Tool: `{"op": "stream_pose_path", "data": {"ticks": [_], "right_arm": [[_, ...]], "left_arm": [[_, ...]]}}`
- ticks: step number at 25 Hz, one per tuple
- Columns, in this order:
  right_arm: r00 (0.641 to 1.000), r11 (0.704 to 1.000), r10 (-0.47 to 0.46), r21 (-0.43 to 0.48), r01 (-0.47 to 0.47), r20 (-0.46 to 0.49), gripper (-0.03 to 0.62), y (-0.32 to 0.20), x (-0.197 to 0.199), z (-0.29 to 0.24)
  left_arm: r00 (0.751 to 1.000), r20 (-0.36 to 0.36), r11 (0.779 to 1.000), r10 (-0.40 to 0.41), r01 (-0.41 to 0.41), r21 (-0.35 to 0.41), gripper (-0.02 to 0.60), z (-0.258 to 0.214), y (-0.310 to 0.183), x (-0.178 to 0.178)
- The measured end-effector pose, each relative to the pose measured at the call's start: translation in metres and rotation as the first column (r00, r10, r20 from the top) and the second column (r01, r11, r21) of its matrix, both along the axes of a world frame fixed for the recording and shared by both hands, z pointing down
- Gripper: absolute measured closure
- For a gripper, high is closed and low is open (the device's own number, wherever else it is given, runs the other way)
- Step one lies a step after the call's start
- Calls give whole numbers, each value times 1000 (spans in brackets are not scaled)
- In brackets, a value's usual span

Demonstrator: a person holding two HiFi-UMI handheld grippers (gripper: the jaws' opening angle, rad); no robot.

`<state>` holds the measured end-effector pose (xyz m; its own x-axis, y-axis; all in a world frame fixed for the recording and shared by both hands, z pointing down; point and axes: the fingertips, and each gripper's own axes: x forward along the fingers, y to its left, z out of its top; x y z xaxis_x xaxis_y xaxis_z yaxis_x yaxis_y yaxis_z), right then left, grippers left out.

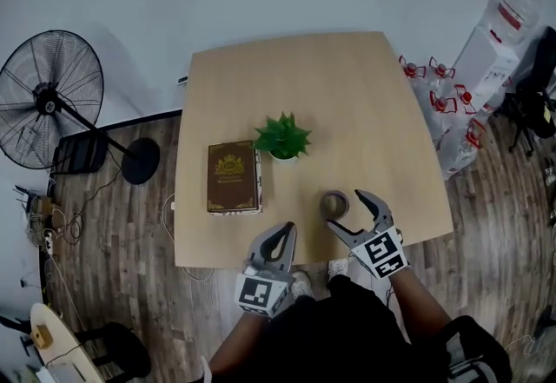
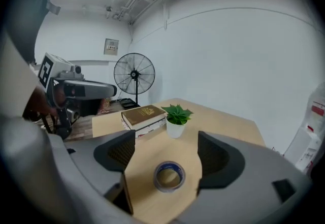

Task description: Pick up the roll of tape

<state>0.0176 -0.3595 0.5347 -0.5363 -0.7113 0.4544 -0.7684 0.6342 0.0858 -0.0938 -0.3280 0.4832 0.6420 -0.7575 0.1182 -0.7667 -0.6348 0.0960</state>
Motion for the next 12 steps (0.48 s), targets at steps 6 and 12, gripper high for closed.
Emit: {"op": "stream_pose_path", "data": {"ticks": [6, 12], "right_arm": [[984, 984, -128, -137, 111, -125, 183, -8, 1, 68], [968, 954, -190, -262, 143, -165, 155, -13, 6, 129]], "left_arm": [[999, 19, 998, -43, 44, -44, 574, 15, -5, 0], [995, 54, 993, -80, 84, -86, 574, 26, -6, -5]]}}
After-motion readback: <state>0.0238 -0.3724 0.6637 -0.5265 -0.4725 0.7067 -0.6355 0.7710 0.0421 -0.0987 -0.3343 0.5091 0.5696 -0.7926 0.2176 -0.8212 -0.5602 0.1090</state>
